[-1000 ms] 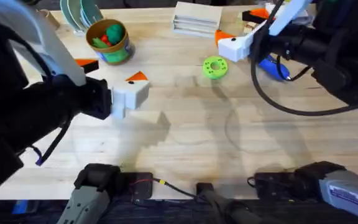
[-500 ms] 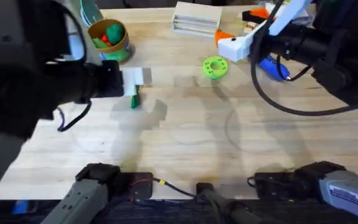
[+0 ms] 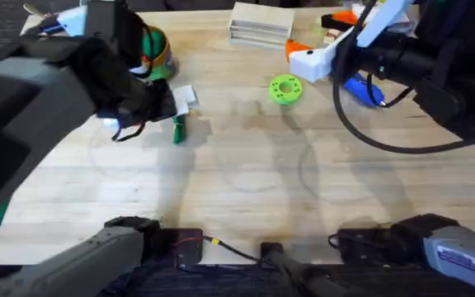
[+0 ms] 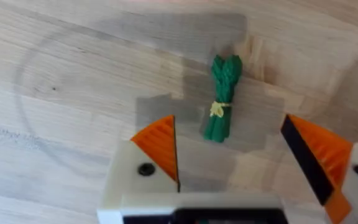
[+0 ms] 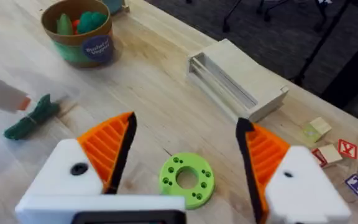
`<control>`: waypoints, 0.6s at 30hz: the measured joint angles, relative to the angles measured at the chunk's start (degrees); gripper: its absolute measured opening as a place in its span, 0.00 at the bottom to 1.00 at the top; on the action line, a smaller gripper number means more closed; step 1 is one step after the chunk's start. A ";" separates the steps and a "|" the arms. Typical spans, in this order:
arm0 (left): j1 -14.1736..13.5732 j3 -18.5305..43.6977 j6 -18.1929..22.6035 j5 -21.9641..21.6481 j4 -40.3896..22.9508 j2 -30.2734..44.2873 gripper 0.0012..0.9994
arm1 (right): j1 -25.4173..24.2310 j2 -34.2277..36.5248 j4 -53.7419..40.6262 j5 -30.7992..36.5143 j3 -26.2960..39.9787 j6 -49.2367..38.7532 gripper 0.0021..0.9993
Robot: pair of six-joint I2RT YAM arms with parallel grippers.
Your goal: Pick up the gripper from the table and insert it into the empty holder that is missing its gripper. Then pick up a screw, insert it into the mounting hole, and use the screwdriver to tighten it. Finally, clean up the table by picking up the vegetable and placing it into the bucket.
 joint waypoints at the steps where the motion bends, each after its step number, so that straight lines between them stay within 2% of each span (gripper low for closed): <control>1: -0.38 0.00 -0.95 -0.55 1.40 1.69 0.99 | 0.00 -0.02 0.00 0.00 0.00 0.00 0.99; 5: -2.75 0.00 -2.78 -2.49 5.91 7.12 0.99 | 0.00 -0.01 0.00 0.00 0.00 0.00 0.99; 8: -3.92 0.00 -3.39 -3.54 7.07 10.21 0.99 | 0.00 -0.02 0.00 0.00 0.00 0.00 0.99; 18: -3.97 0.00 -3.83 -4.23 6.73 15.45 0.99 | 0.00 -0.01 0.00 0.00 0.00 0.02 0.99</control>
